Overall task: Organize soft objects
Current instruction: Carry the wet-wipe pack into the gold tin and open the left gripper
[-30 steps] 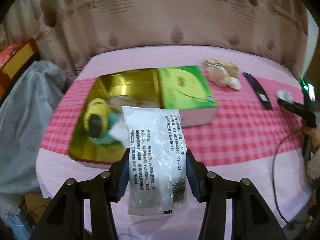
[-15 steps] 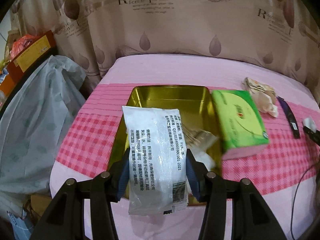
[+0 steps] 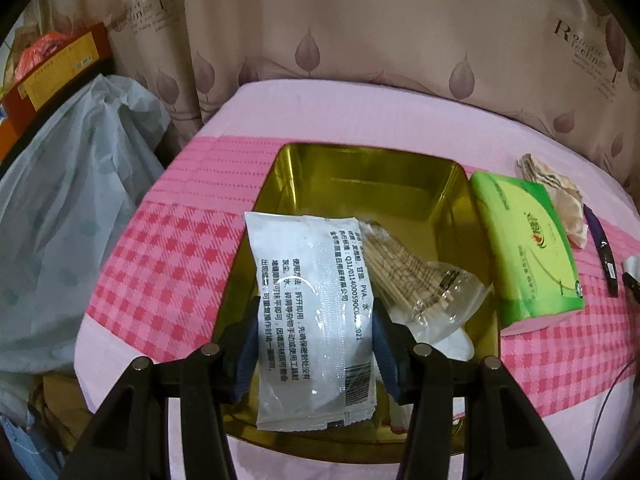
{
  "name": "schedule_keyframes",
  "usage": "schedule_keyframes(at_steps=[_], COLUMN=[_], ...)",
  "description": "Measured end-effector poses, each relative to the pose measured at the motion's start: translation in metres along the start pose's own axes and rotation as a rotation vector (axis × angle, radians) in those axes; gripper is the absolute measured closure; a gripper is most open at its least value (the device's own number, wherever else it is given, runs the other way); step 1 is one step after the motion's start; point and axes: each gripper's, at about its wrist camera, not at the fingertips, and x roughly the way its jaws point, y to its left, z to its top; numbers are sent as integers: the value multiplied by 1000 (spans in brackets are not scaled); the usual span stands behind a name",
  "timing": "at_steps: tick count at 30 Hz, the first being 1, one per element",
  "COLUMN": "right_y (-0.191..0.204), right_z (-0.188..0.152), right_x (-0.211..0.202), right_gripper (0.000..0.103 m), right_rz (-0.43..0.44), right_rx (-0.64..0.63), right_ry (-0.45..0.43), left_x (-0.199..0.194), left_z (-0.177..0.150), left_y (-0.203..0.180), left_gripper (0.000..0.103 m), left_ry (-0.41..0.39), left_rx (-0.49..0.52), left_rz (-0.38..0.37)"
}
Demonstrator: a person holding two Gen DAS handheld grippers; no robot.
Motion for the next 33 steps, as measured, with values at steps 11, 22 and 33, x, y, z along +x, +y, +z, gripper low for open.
schedule_keyframes(at_steps=[11, 22, 33], right_y=[1, 7, 22], right_z=[1, -2, -15], right_x=[-2, -13, -44], right_gripper=[63, 73, 74], right_rz=[-19, -49, 10], right_rx=[-8, -2, 19], right_ry=[-5, -17, -35], left_x=[0, -31, -43], left_z=[-6, -9, -20], left_y=[2, 21, 22], left_gripper=[43, 42, 42], left_ry=[24, -91, -116], left_rx=[3, -81, -92], left_rz=[-16, -2, 59])
